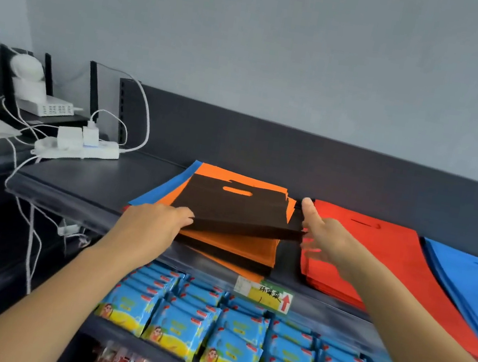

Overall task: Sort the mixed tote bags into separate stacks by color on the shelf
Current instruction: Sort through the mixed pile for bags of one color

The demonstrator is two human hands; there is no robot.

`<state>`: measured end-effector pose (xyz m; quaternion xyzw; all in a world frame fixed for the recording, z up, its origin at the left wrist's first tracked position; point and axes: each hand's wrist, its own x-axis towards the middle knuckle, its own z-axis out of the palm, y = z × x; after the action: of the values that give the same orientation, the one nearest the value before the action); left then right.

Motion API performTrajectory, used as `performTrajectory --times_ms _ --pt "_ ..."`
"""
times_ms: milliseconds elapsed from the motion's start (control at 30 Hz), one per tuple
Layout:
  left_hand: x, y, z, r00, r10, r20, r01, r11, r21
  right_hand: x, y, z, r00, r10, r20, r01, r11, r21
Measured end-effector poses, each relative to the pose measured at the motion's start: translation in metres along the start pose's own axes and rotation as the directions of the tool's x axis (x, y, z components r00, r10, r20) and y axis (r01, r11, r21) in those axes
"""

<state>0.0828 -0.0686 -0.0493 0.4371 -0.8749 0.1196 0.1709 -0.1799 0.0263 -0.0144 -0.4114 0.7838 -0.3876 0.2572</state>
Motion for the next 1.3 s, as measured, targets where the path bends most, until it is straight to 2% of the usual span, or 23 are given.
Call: performTrajectory --times_ms 67,167,233,300,400,533,667,867,1033,1300 --pt "-0.002 0.001 0.001 0.999 0.051 -0.012 -0.051 0.998 -0.035 -0.002 -0.001 -0.004 0.987 0.148 0.069 -0.156 0.981 0.114" --pt "-0.004 0.005 0.002 0.986 0.136 -0.094 -0.148 0.98 -0.136 -0.011 0.001 -0.003 0.976 0.167 0.136 -0.188 0.97 0.156" --pt "-0.005 0.012 -0.002 0.983 0.143 -0.111 -0.163 0.968 -0.19 -0.007 0.006 0.0 0.992 0.121 0.028 -0.124 0.978 0.171" --pt "-0.003 0.019 -0.002 0.984 0.146 -0.098 -0.165 0.96 -0.224 -0.006 0.012 -0.002 0.992 0.017 -0.122 -0.003 0.994 0.11" --pt "0.004 0.035 0.0 0.97 0.193 -0.151 -0.227 0.939 -0.259 -0.013 0.023 -0.016 0.942 -0.143 -0.305 0.141 0.99 -0.029" --pt "0.018 0.073 0.004 0.932 0.276 -0.236 -0.338 0.897 -0.284 -0.032 0.044 -0.053 0.881 -0.192 -0.433 0.183 0.981 -0.064" --pt "0.032 0.127 0.004 0.849 0.396 -0.35 -0.491 0.836 -0.244 -0.05 0.079 -0.097 0.842 -0.155 -0.517 0.167 0.986 -0.023" --pt "0.042 0.23 0.007 0.783 0.498 -0.372 -0.6 0.762 -0.243 -0.086 0.149 -0.175 0.789 -0.078 -0.609 0.096 0.995 -0.004" --pt "0.038 0.335 -0.003 0.759 0.559 -0.333 -0.646 0.711 -0.279 -0.113 0.219 -0.252 0.753 -0.023 -0.657 0.069 0.997 0.044" --pt "0.026 0.509 -0.004 0.715 0.612 -0.337 -0.699 0.626 -0.347 -0.156 0.324 -0.379 0.684 -0.014 -0.73 0.047 0.999 0.025"
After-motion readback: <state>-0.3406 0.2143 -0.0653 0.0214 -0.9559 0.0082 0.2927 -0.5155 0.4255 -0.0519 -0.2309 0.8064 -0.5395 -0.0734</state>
